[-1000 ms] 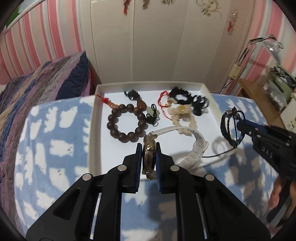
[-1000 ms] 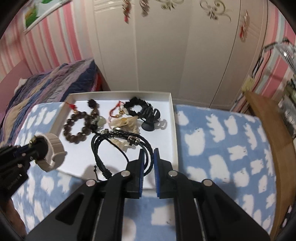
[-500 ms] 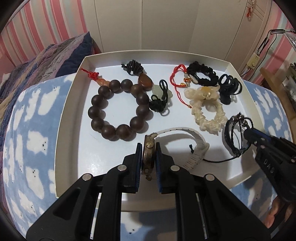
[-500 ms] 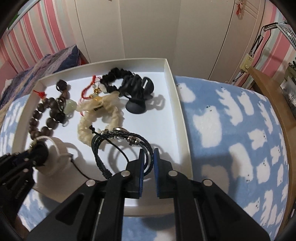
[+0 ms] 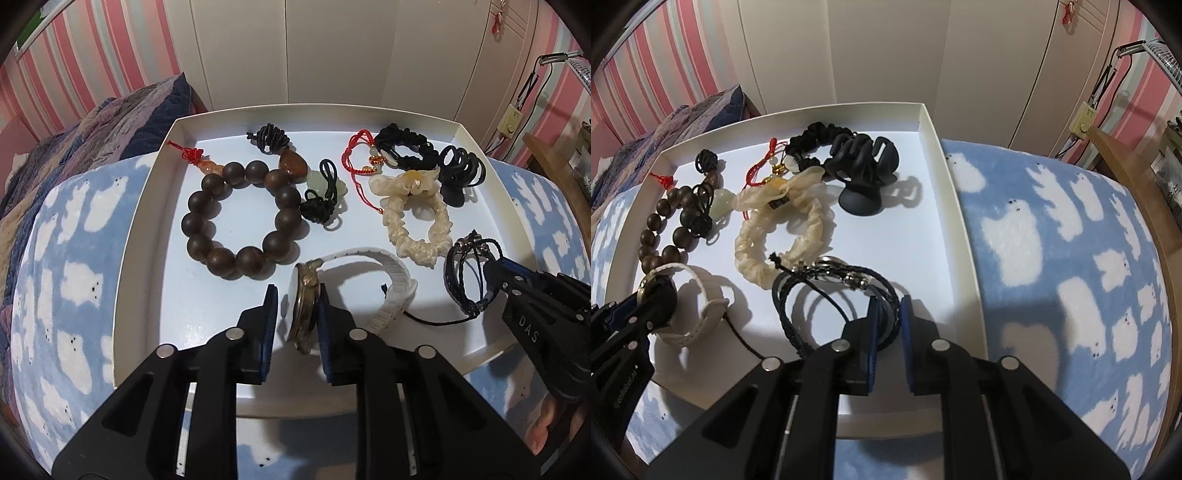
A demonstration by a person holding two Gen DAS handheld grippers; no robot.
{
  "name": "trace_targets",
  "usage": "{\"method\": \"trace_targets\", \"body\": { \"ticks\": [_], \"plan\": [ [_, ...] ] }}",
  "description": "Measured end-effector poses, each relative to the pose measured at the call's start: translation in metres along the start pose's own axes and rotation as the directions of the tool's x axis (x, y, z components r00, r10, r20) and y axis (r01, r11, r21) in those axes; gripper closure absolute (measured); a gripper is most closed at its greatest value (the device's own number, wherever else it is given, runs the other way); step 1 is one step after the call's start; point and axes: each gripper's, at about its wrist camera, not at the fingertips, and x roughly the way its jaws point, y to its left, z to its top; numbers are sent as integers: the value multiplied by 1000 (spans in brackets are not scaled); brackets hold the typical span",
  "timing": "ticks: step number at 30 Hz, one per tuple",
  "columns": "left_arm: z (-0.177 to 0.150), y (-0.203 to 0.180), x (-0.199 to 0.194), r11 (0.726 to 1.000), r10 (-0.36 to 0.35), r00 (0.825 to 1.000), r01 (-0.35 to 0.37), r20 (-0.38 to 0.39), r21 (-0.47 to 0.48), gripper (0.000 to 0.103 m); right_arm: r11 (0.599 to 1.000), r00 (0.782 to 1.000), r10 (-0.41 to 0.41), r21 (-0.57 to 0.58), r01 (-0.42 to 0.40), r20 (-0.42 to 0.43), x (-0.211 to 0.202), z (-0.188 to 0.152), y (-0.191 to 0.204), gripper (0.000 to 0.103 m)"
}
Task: Organize jewelry
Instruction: 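Open left tool to drop the watch while right tool releases the leather bracelet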
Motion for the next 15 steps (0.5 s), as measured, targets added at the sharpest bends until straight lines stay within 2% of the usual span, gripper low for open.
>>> {"method": "trace_targets", "body": {
  "ticks": [2, 3, 4, 5, 6, 10, 11, 12, 13, 14, 15],
  "plan": [
    [-1, 0, -5, 1000, -4, 1000, 4, 10, 9, 77, 1000, 1000, 12, -2, -12, -10, 0, 0, -1, 86],
    [-1, -1, -6, 1000, -3, 1000, 3, 18, 11, 67, 1000, 1000, 23, 0, -23, -8, -2, 0, -1, 83],
    [-1, -1, -10, 1000, 2, 1000, -2, 28, 13, 61, 1000, 1000, 25, -1, -25, -2, -5, 1, -2, 72],
    [0, 0, -15, 1000, 10, 999, -11, 44, 14, 49, 1000, 1000, 22, -3, -22, 5, -7, 1, -2, 62],
    [0, 1, -18, 1000, 14, 998, -15, 54, 13, 45, 1000, 1000, 18, -5, -18, 19, -12, 3, -2, 60],
    [-3, 10, -46, 1000, -7, 997, 7, 77, 4, 45, 999, 997, 46, -2, -46, 58, -37, 3, -9, 59],
    [-4, 12, -55, 1000, -5, 996, 5, 91, 5, 40, 999, 996, 47, -3, -47, 77, -46, 2, -10, 55],
    [-10, 17, -70, 1000, 8, 992, -8, 123, 4, 26, 999, 993, 45, -10, -44, 108, -60, -2, -11, 51],
    [-15, 21, -83, 1000, 21, 988, -21, 154, -3, 18, 999, 989, 42, -18, -40, 140, -74, -6, -12, 40],
    [-21, 26, -97, 999, 37, 981, -35, 192, -13, 4, 999, 982, 41, -25, -37, 184, -92, -15, -12, 25],
    [-32, 32, -117, 998, 57, 968, -52, 244, -26, 3, 999, 976, 44, -28, -39, 214, -105, -22, -13, 20]
  ]
}}
